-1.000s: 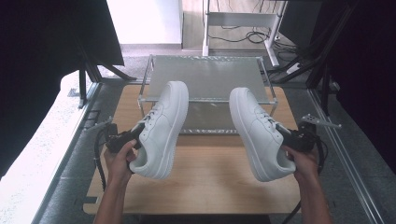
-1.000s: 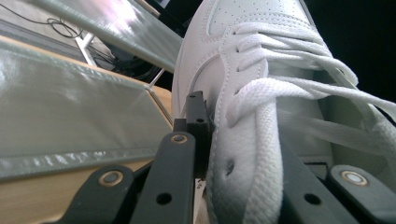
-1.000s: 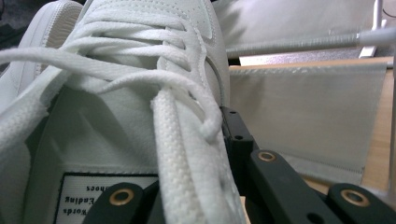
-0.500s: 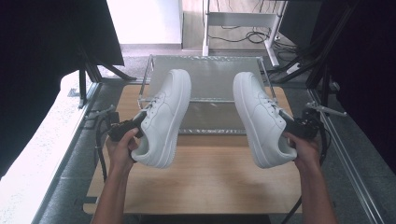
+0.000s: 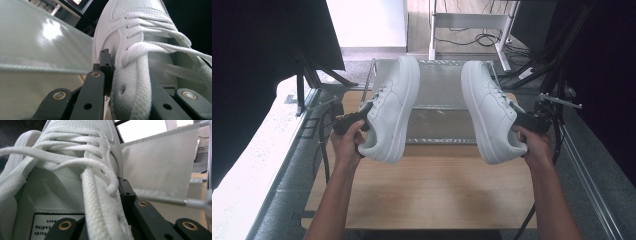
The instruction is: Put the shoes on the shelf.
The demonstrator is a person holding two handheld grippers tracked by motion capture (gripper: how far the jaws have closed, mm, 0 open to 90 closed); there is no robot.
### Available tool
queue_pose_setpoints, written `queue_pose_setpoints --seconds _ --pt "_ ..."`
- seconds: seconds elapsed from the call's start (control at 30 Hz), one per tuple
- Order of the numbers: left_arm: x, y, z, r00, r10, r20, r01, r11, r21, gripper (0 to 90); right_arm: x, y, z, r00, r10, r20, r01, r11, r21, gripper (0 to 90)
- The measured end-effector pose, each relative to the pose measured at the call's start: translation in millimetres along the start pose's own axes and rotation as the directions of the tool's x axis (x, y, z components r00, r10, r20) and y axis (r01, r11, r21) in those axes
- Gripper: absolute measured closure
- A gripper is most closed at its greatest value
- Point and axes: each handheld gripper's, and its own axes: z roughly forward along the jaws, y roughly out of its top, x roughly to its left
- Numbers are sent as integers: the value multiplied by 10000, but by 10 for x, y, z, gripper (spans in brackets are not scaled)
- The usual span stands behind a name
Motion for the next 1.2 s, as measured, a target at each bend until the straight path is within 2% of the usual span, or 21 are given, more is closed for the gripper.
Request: queue_pose_setpoints --seconds 0.03,0.07,0.23,0.4,0.47,0.5,0.53,0.6,0.73,0.9,1.0,1.2 --pt "0 0 0 10000 0 0 0 10000 0 839 0 0 0 10000 0 0 0 10000 0 875" --pt "2 58 72 9998 -156 105 157 9998 -118 839 8 55 35 10000 69 21 -69 10000 -72 875" --pt "-9 161 191 9998 -175 30 175 9998 -137 839 29 169 90 9996 236 175 -233 9996 -149 875" --pt "21 279 331 9990 -281 -339 283 9996 50 840 41 306 161 9989 285 367 -279 9995 -167 875" --pt "48 339 420 9973 -520 -522 524 9986 60 840 47 378 229 9973 302 669 -291 9994 -175 875" --pt "48 339 420 9973 -520 -522 524 9986 60 840 47 378 229 9973 302 669 -291 9994 -175 875" --pt "63 393 490 9960 -601 -659 603 9982 11 840 51 392 249 9966 300 766 -290 9995 -142 875" --pt "68 449 561 9942 -687 -828 685 9976 -52 839 47 460 372 9929 258 1161 -261 9997 8 875" --pt "67 563 690 9909 -767 -1107 770 9970 -14 839 47 520 462 9900 362 1367 -365 9993 -7 875" --pt "72 599 744 9872 -1021 -1224 1028 9947 -1 839 62 574 507 9876 517 1484 -515 9987 -56 875" --pt "38 637 764 9871 -837 -1368 855 9963 72 839 121 628 549 9829 339 1810 -353 9994 46 876" --pt "21 678 811 9832 -978 -1541 978 9952 -77 840 186 721 640 9809 77 1944 -115 9998 183 877"
